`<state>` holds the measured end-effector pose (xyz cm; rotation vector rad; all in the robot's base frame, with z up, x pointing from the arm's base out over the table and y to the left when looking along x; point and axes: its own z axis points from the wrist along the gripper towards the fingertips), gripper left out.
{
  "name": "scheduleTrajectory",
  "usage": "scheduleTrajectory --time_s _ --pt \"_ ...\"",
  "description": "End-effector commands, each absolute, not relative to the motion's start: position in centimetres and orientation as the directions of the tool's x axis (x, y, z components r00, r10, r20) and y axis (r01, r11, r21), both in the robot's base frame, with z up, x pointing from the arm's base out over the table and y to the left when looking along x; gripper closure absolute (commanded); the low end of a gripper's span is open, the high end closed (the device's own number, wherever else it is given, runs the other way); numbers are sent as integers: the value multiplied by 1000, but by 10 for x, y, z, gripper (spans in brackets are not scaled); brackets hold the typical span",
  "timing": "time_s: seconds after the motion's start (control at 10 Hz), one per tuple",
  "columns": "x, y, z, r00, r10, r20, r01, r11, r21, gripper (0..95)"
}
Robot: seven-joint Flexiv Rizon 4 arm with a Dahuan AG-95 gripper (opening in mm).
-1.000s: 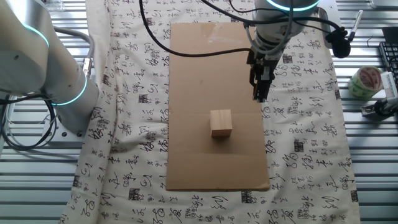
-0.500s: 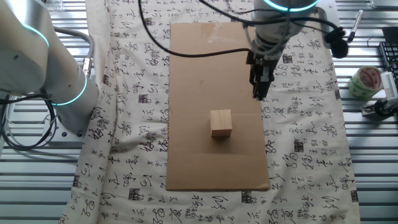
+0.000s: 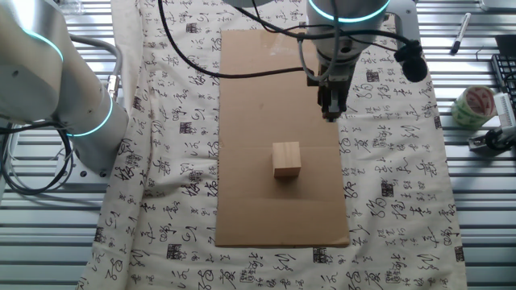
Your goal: Hold a small block with the gripper and sweep it from left to right on the table
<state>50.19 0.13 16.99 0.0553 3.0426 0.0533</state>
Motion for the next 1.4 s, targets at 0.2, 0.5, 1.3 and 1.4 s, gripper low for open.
scheduleTrajectory --time_s 0.2,0.5,1.3,1.4 --pt "500 0 171 -995 32 -99 29 999 36 950" --pt "500 0 171 -994 29 -101 26 999 33 950" --pt "492 0 165 -992 23 -121 20 999 28 950" --pt "492 -1 165 -992 21 -121 18 999 27 950"
